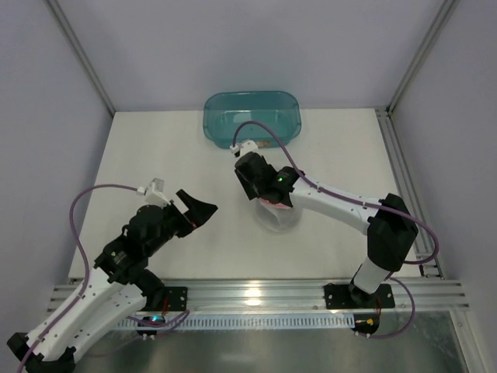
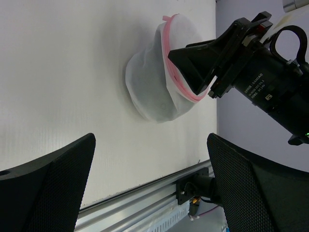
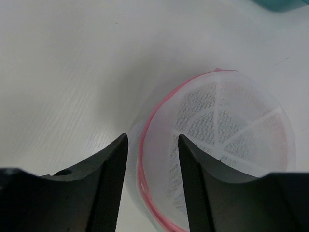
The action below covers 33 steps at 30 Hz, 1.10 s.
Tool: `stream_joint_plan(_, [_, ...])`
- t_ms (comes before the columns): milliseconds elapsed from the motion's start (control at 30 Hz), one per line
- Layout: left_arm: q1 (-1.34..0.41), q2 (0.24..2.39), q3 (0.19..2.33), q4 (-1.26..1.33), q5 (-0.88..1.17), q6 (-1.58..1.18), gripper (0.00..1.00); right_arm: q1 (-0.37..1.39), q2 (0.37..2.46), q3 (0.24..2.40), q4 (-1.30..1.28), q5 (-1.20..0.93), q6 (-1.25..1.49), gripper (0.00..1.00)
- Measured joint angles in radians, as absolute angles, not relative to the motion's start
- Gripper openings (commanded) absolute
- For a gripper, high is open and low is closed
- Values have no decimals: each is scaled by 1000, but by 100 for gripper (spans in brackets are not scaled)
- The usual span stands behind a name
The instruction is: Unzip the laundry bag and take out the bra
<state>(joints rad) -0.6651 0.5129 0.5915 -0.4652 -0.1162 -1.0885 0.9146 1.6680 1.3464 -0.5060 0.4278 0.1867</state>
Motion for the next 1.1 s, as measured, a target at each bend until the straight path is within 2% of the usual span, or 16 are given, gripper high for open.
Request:
stream_joint_plan(167, [-665,506,589,-474,-124,-1089,100,915,1675,1348,-512,453,193,29])
stream_joint_plan(500, [-665,507,575,-477,-124,-1092,100,914,1676,1348,-526,467,201,36])
stream_joint_plan(1000, [-665,522,566,-476,-123,-1093,99,915,1661,1275,-521,387,223,36])
stream_joint_plan(1033, [-665,524,566,-475,-123,-1093,100,915,1657,1272,-521,382,224,35])
stream_joint_plan(1100, [-665,530,564,-471,-123,-1093,99,917,1646,1266,-520,375,223,25])
